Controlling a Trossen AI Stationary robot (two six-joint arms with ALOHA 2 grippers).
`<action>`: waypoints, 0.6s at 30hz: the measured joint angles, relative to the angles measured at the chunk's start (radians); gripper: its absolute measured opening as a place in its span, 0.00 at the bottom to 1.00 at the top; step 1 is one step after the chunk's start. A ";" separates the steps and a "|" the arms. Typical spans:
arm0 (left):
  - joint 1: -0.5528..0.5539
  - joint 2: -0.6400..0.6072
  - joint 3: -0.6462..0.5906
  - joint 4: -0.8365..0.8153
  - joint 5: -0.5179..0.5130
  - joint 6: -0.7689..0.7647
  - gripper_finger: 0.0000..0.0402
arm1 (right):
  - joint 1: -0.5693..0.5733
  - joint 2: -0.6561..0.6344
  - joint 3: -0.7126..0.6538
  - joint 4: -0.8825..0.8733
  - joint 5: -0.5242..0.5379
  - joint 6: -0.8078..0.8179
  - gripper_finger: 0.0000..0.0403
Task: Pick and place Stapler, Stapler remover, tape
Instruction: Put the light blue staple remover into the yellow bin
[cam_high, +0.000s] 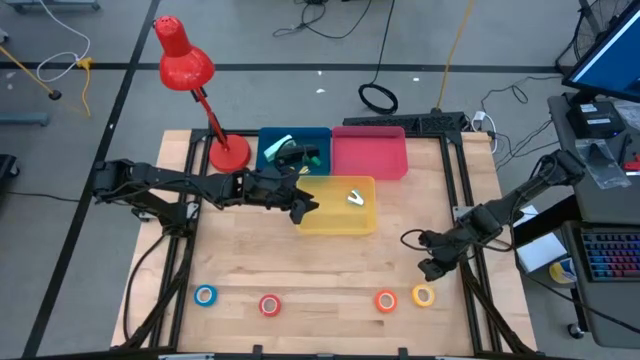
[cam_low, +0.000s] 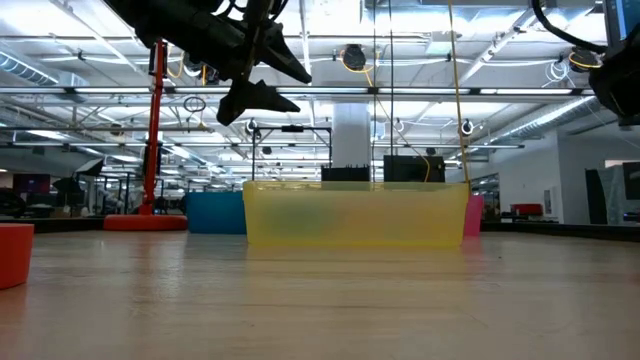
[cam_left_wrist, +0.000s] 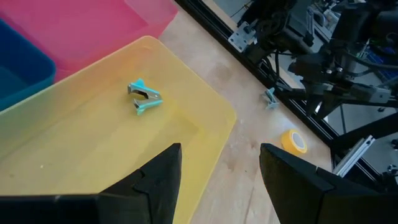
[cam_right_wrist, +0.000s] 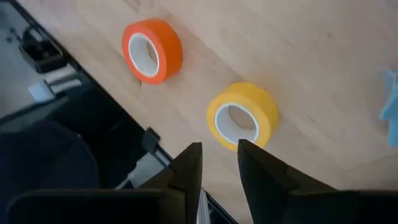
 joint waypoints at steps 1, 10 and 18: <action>0.000 0.000 0.000 0.000 0.000 0.000 0.54 | 0.000 0.000 0.000 -0.002 -0.016 -0.008 0.23; 0.000 0.000 0.000 0.000 0.000 0.000 0.54 | 0.001 0.009 0.000 -0.068 -0.010 -0.027 0.24; 0.000 0.000 0.000 -0.003 0.000 -0.002 0.54 | 0.038 0.030 0.047 -0.170 0.039 0.009 0.24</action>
